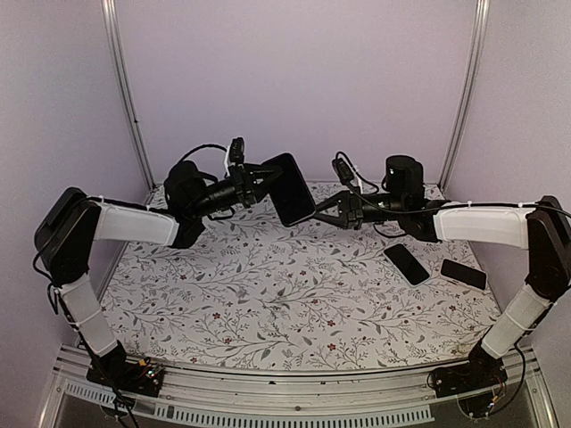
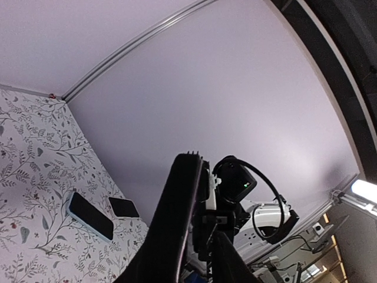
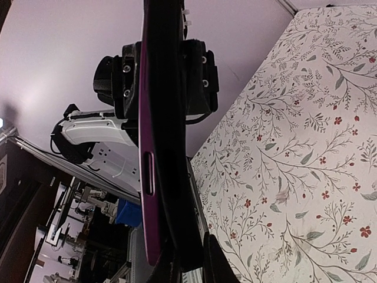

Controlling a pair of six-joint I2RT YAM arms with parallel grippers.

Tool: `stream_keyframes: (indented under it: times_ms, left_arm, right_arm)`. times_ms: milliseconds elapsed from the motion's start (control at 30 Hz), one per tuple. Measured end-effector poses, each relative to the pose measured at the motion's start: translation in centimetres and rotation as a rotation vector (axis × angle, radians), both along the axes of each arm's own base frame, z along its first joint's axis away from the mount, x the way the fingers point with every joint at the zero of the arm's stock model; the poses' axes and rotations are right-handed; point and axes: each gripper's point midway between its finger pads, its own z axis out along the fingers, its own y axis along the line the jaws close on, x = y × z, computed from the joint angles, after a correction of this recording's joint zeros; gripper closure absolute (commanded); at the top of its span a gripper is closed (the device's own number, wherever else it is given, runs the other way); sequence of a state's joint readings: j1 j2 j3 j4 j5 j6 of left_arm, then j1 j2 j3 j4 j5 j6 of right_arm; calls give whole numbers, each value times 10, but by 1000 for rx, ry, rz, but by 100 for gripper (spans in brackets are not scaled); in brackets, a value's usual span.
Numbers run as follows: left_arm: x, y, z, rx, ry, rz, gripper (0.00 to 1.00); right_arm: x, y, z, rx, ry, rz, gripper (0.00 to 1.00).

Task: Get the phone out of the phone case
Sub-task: Pass from the left arm to the right, then remove the phone case from the phone.

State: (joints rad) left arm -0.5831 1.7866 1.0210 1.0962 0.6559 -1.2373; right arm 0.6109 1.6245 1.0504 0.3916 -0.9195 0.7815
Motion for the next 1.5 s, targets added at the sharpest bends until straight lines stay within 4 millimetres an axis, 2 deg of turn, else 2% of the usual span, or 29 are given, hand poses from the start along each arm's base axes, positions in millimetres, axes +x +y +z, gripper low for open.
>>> stream_keyframes:
  times_ms: [167,267,367,500,700,900,1000,1267,1400,1500]
  left_arm:
    - [-1,-9,-18,88,29,19,41]
    - [1,-9,-23,118,41,34,31]
    - [1,-8,-24,135,42,45,16]
    - [1,-4,-21,146,40,69,4]
    - [7,0,-37,213,88,114,2]
    - [10,-1,-70,334,164,155,1]
    - [5,-10,-74,378,173,150,1]
    - [-4,-41,-63,453,146,134,1]
    - [-3,-50,-82,515,175,137,1]
    - [0,-55,-101,587,205,148,1]
  right_arm:
    - [2,1,-6,-45,-13,-49,100]
    - [6,-2,-6,-66,-24,-86,100]
    - [11,-5,-8,-89,-37,-129,100]
    - [17,-10,-11,-123,-58,-178,100]
    - [26,-19,-21,-193,-84,-253,100]
    - [38,-33,-40,-301,-97,-343,100]
    - [41,-40,-47,-352,-112,-380,100]
    - [43,-49,-64,-464,-154,-430,100]
    - [42,-49,-65,-497,-167,-437,100]
    - [42,-45,-59,-500,-190,-438,100]
